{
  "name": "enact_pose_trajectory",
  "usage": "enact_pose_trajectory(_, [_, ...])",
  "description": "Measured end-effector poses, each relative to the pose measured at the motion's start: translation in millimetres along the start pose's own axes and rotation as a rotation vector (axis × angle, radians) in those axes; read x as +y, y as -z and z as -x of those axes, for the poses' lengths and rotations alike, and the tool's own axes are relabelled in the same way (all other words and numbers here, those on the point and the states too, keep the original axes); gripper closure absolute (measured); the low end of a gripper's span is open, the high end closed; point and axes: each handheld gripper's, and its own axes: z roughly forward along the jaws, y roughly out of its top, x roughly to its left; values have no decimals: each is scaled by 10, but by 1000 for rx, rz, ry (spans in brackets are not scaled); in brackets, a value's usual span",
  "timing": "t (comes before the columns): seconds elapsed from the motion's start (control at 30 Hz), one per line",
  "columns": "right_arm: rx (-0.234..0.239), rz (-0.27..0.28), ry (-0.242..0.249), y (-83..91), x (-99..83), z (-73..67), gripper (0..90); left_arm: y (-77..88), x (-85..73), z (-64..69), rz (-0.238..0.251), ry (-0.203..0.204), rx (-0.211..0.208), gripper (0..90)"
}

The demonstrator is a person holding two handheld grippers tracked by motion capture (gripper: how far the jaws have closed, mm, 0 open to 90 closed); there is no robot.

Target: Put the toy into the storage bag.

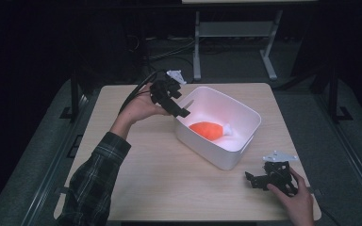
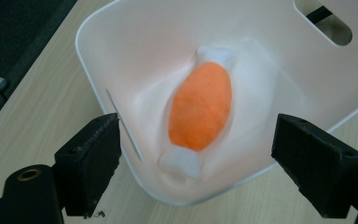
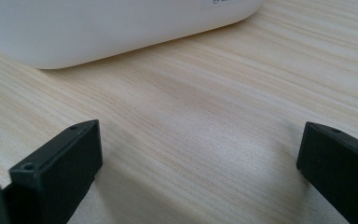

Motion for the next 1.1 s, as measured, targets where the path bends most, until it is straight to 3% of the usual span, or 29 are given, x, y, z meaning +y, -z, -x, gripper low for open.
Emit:
enact_pose_trajectory(0.3, [-1, 0, 0, -1, 0, 1, 0, 117, -322, 51, 37, 66, 45, 150])
enact_pose_trajectory(0.57, [0, 1, -1, -2, 1, 0, 0, 199, -578, 132, 53, 95, 77, 150])
enact_pose_trajectory(1.1, [0, 1, 0, -1, 0, 0, 0, 202, -1119, 310, 99, 175, 119, 150])
